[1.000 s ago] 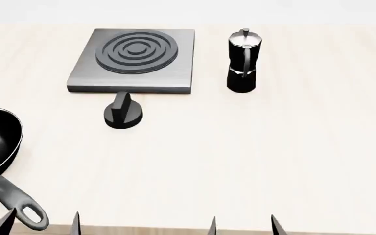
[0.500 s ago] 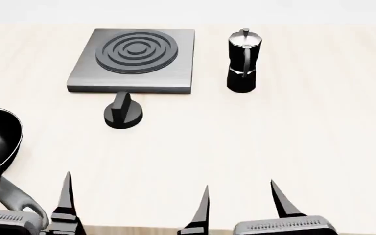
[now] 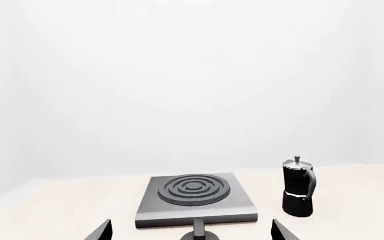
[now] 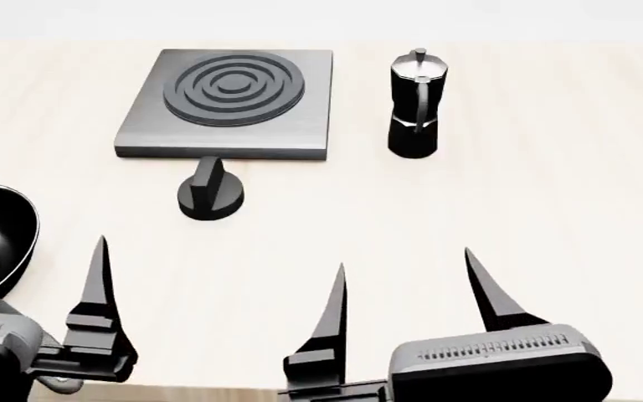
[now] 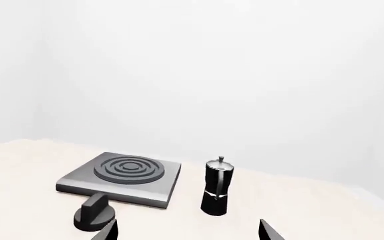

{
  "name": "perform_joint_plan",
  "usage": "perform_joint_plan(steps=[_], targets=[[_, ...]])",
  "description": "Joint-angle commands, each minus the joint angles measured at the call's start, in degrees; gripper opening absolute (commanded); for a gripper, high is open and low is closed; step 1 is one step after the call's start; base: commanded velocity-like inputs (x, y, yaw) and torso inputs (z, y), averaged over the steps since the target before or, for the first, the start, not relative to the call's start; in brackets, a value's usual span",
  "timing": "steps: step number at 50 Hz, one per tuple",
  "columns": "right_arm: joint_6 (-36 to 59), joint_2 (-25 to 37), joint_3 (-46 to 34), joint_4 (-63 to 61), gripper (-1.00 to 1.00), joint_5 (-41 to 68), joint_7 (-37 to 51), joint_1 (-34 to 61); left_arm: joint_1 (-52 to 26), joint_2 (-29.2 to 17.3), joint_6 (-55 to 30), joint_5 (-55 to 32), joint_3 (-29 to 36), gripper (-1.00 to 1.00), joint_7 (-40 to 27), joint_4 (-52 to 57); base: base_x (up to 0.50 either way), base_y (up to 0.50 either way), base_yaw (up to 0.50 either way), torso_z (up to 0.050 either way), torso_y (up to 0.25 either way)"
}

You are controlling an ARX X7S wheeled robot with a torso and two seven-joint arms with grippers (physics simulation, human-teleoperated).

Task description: Turn on the stove.

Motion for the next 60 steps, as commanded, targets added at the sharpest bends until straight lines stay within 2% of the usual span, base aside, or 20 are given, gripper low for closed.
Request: perform_joint_plan(steps=[1, 13, 29, 60], targets=[[3.9, 0.2, -0.9, -4.2, 1.0, 0.5, 0.3, 3.0, -2.0, -0.4, -2.0, -0.5, 0.5, 1.0, -1.0, 2.7, 0.0, 0.0, 0.0, 0.0, 0.0], [5.4, 0.6, -0.7, -6.0, 1.0, 0.6, 1.2, 4.2, -2.2, -1.0, -3.6, -1.8, 0.1, 1.0, -1.8, 6.2, 0.0, 0.0, 0.0, 0.0, 0.0], [6.5, 2.0, -3.9, -7.2, 1.0, -0.6, 2.7, 4.7, -2.0, -1.4, -3.2, -2.9, -0.2, 1.0, -2.7, 5.7, 0.0, 0.0, 0.0, 0.0, 0.0], [6.2, 2.5, -3.8, -7.6, 1.0, 1.1, 3.3, 4.6, -1.9, -2.5, -3.2, -4.0, 0.2, 1.0, -4.4, 5.9, 0.0, 0.04, 0.0, 0.0, 0.0]])
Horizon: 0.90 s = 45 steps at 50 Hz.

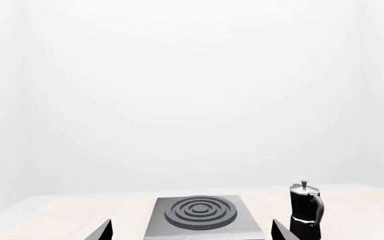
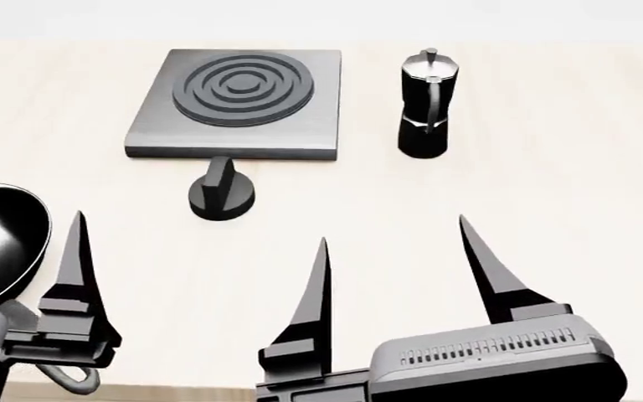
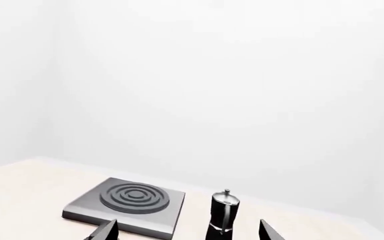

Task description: Turn on the stove.

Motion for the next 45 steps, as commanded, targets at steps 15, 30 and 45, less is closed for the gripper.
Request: perform_joint_plan(steps=[15, 30, 45], targets=[[0.6, 0.3, -0.4, -0.7, 1.0, 0.9, 1.0, 0.5, -0.2, -0.9, 0.3, -0.7, 0.4, 1.0, -1.3, -0.1, 0.0, 0.12, 0.0, 0.0, 0.0], [0.2, 0.8, -0.3, -0.6, 1.0, 1.6, 1.3, 0.5, -0.3, -1.3, 0.7, -0.9, 0.9, 1.0, -1.9, -0.3, 0.0, 0.12, 0.0, 0.0, 0.0], [0.5, 0.9, -0.4, -1.0, 1.0, 2.2, 2.0, 0.7, -0.2, -1.8, 0.8, -1.7, 0.8, 1.0, -2.4, -0.2, 0.0, 0.12, 0.0, 0.0, 0.0]])
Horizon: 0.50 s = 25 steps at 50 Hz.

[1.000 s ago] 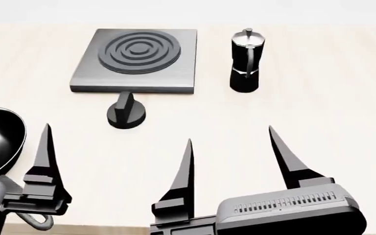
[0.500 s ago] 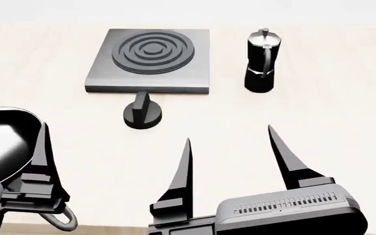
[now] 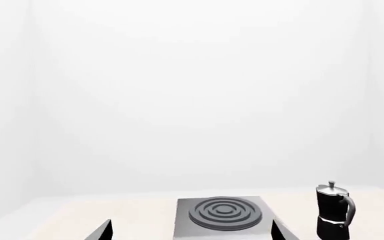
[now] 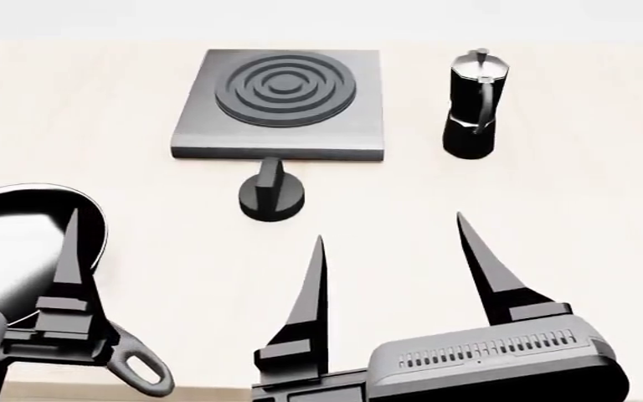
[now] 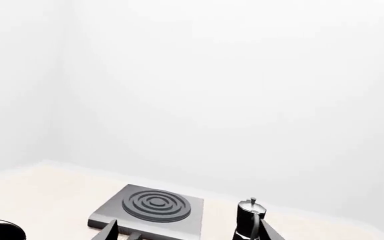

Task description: Turn on the stove.

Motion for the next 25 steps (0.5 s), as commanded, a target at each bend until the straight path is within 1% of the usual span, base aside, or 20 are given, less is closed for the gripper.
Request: perform_joint_plan(steps=[1, 8, 25], targets=[[0.2, 0.1, 0.0, -0.1, 1.0, 0.5, 0.4, 0.2, 0.0, -0.3, -0.1, -0.8, -0.3, 1.0, -0.3, 0.1, 0.0, 0.12, 0.0, 0.0, 0.0], [-0.3, 0.2, 0.1, 0.2, 1.0, 1.0, 0.5, 0.2, -0.3, -0.4, -0.3, -0.8, -0.1, 1.0, -0.8, 0.0, 0.0, 0.12, 0.0, 0.0, 0.0], [-0.1, 1.1, -0.7, -0.2, 1.0, 1.1, 1.1, 0.4, -0.2, -0.9, 0.0, -0.9, 0.6, 1.0, -1.5, -0.1, 0.0, 0.06, 0.0, 0.0, 0.0]])
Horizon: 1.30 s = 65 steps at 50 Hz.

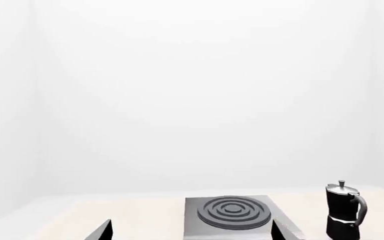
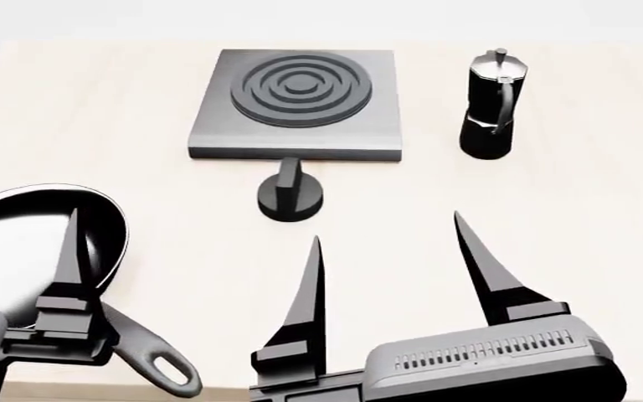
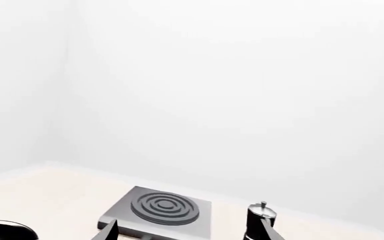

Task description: Turn on the stove.

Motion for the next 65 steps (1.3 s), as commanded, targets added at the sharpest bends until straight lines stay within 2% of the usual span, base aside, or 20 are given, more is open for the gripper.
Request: perform_joint_plan(steps=[1, 65], targets=[[0.0, 0.3, -0.1, -0.1, 1.0, 0.4, 0.4, 0.1, 0.0, -0.3, 0.0, -0.2, 0.3, 1.0, -0.5, 0.0, 0.0, 0.08, 0.0, 0.0, 0.0], [-1.0, 1.7, -1.0, 0.3, 1.0, 2.9, 2.3, 0.3, -0.3, -2.0, 0.8, -1.6, 1.3, 1.0, -2.6, -0.4, 0.0, 0.08, 0.0, 0.0, 0.0]])
